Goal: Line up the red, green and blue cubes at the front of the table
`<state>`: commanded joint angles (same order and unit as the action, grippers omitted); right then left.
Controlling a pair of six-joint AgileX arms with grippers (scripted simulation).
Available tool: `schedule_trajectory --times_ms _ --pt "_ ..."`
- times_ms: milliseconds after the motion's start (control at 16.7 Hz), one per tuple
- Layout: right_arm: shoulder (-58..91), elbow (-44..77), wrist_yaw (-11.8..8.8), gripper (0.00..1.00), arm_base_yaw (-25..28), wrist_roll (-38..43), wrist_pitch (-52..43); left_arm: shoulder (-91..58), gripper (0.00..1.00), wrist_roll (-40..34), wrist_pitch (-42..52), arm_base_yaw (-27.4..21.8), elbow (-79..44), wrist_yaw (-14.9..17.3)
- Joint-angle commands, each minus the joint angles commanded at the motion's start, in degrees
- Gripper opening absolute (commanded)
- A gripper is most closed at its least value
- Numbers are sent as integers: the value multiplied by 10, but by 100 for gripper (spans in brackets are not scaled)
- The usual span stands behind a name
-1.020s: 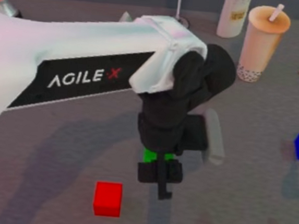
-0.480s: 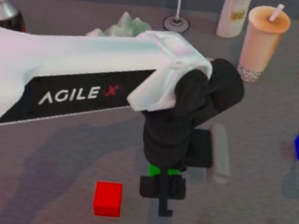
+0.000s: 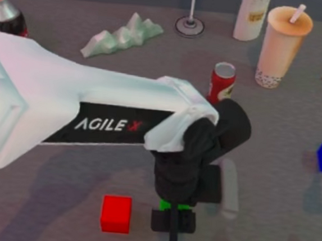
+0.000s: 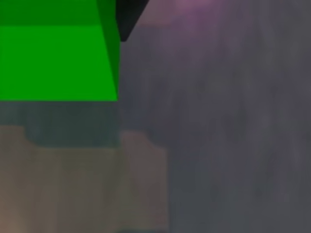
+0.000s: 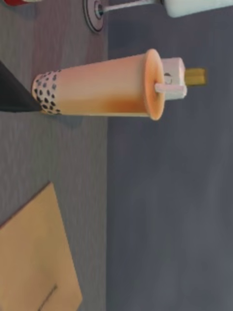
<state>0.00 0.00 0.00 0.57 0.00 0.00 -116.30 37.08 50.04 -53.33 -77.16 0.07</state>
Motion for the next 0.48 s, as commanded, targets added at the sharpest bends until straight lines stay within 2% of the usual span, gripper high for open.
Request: schedule_trajectory --times_ms 180,480 --pt "0 0 0 100 0 0 0 0 0 0 0 0 0 0" --pt "0 0 0 100 0 0 0 0 38 0 0 0 0 0"
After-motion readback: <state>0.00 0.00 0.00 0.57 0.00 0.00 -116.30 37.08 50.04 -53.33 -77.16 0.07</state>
